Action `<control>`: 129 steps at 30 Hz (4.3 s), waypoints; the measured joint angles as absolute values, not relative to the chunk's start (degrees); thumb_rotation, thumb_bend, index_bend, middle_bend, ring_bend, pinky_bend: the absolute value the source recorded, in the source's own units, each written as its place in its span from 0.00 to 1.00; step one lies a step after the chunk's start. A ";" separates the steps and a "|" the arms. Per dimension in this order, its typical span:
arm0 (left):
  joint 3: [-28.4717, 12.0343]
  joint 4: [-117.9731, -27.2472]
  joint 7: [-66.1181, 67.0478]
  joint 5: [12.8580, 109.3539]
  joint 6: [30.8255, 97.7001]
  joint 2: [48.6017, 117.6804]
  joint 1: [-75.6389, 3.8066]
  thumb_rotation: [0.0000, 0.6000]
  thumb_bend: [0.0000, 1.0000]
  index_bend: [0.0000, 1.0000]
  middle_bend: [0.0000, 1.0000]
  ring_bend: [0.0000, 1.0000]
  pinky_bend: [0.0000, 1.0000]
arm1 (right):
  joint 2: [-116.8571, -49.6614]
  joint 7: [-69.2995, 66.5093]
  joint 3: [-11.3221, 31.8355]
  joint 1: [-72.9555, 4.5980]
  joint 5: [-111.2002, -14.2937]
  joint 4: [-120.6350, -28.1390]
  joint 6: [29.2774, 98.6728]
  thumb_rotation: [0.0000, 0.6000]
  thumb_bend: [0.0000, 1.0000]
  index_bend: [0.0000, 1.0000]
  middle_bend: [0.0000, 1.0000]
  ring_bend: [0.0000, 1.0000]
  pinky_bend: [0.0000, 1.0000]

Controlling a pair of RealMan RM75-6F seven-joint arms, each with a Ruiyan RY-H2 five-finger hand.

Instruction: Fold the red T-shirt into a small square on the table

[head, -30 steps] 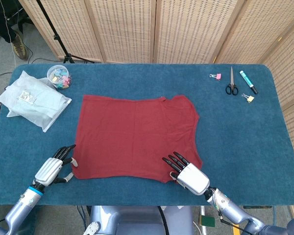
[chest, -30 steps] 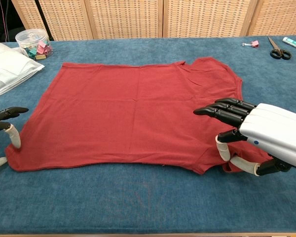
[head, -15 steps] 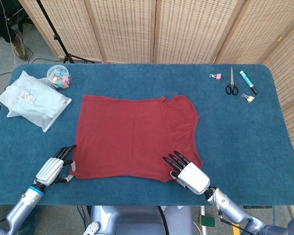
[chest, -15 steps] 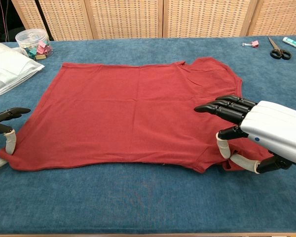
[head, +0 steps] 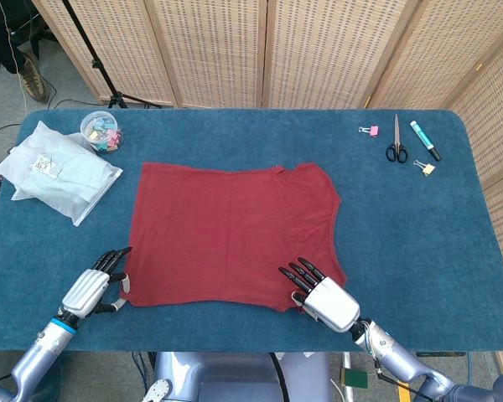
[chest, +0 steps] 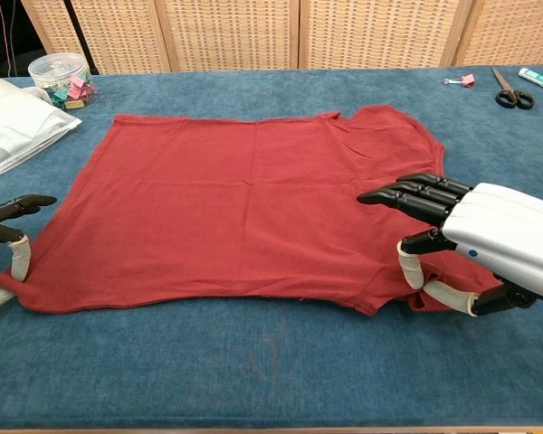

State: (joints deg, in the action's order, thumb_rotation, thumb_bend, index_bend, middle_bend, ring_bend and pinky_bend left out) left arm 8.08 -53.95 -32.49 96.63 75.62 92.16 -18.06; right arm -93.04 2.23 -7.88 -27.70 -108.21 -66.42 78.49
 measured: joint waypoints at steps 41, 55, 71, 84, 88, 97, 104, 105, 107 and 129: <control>17.23 -59.16 -33.72 109.54 93.22 83.77 -12.60 1.00 0.66 0.74 0.00 0.00 0.00 | -82.49 -5.39 -18.49 -27.52 -123.99 -76.34 88.56 1.00 0.54 0.66 0.05 0.00 0.00; 20.64 -60.95 -30.64 113.75 96.37 82.18 -10.02 1.00 0.66 0.74 0.00 0.00 0.00 | -81.05 -5.08 -21.89 -24.92 -129.47 -76.21 92.01 1.00 0.54 0.67 0.05 0.00 0.00; 22.78 -60.62 -29.67 116.79 99.16 81.91 -7.90 1.00 0.67 0.74 0.00 0.00 0.00 | -80.26 -5.92 -23.78 -21.66 -132.49 -74.79 96.23 1.00 0.55 0.67 0.05 0.00 0.00; 22.95 -60.85 -29.24 117.41 99.09 81.81 -7.71 1.00 0.67 0.75 0.00 0.00 0.00 | -80.01 -6.51 -23.49 -20.39 -132.98 -74.05 97.15 1.00 0.56 0.67 0.06 0.00 0.00; 22.49 -61.17 -29.43 117.03 98.79 81.86 -7.98 1.00 0.67 0.75 0.00 0.00 0.00 | -79.99 -7.33 -23.17 -20.53 -132.45 -74.17 96.73 1.00 0.56 0.67 0.06 0.00 0.00; 18.53 -64.71 -26.81 114.65 97.45 81.30 -10.07 1.00 0.67 0.75 0.00 0.00 0.00 | -78.99 -11.48 -19.73 -22.77 -127.86 -77.36 94.97 1.00 0.56 0.67 0.06 0.00 0.00; 13.73 -71.83 -22.77 109.56 91.96 79.16 -13.31 1.00 0.66 0.75 0.00 0.00 0.00 | -76.08 -15.49 -14.97 -26.33 -121.31 -82.98 91.62 1.00 0.56 0.67 0.06 0.00 0.00; 12.54 -72.81 -22.06 108.21 90.77 78.87 -13.97 1.00 0.66 0.75 0.00 0.00 0.00 | -75.76 -16.11 -14.34 -26.81 -120.18 -83.43 90.85 1.00 0.56 0.67 0.06 0.00 0.00; 11.07 -74.40 -21.13 106.23 88.56 78.36 -15.01 1.00 0.66 0.75 0.00 0.00 0.00 | -75.13 -17.44 -12.69 -28.14 -117.13 -84.40 88.32 1.00 0.56 0.67 0.05 0.00 0.00; -3.00 -84.12 -8.22 82.08 64.02 75.50 -26.22 1.00 0.66 0.75 0.00 0.00 0.00 | -77.34 -19.98 3.60 -41.42 -91.76 -82.43 61.02 1.00 0.56 0.67 0.06 0.00 0.00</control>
